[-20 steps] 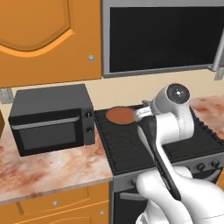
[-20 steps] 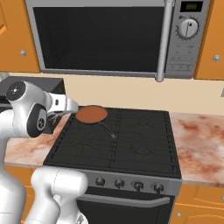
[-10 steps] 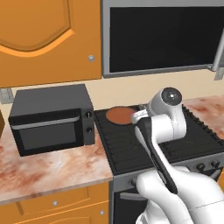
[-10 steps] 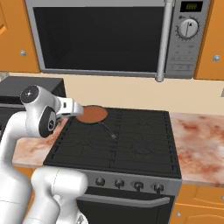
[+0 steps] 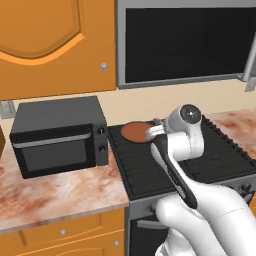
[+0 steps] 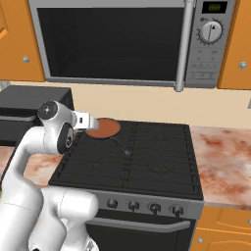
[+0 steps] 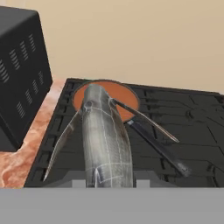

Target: Retrieve the fish from the fridge and place it on the saucepan with marinade on the stove.

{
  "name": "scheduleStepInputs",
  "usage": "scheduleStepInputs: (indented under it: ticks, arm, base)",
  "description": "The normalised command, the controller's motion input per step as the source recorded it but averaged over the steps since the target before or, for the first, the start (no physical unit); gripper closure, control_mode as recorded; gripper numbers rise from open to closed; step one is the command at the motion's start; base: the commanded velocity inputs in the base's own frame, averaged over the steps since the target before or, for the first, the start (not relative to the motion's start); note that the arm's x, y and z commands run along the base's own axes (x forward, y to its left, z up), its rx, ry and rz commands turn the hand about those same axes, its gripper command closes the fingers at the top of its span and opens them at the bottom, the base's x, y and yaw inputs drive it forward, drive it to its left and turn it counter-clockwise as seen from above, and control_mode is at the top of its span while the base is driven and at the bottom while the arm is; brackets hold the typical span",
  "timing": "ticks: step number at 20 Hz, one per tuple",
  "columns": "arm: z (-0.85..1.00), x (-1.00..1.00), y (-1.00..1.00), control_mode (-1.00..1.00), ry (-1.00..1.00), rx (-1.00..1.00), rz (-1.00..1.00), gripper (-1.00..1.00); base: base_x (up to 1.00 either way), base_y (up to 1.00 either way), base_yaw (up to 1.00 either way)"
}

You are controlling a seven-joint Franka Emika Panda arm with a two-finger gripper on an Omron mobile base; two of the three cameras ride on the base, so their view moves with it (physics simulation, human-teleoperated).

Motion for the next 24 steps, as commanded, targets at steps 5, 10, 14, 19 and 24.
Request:
scheduleStepInputs:
  ticks: [5, 10, 14, 19, 24]
  arm:
    - [-0.02, 0.55, 0.00, -1.00, 0.00, 0.08, 0.00, 1.00]
    - [-0.05, 0.58, 0.00, -1.00, 0.00, 0.00, 0.00, 1.00]
    - [-0.18, 0.53, 0.00, -1.00, 0.00, 0.00, 0.00, 1.00]
    - [-0.30, 0.40, 0.00, -1.00, 0.00, 0.00, 0.00, 1.00]
    - [-0.28, 0.40, 0.00, -1.00, 0.00, 0.00, 0.00, 1.00]
  base:
    - [0.00, 0.00, 0.00]
    - [0.00, 0.00, 0.00]
    - [0.00, 0.00, 0.00]
    - [0.00, 0.00, 0.00]
    - [0.00, 0.00, 0.00]
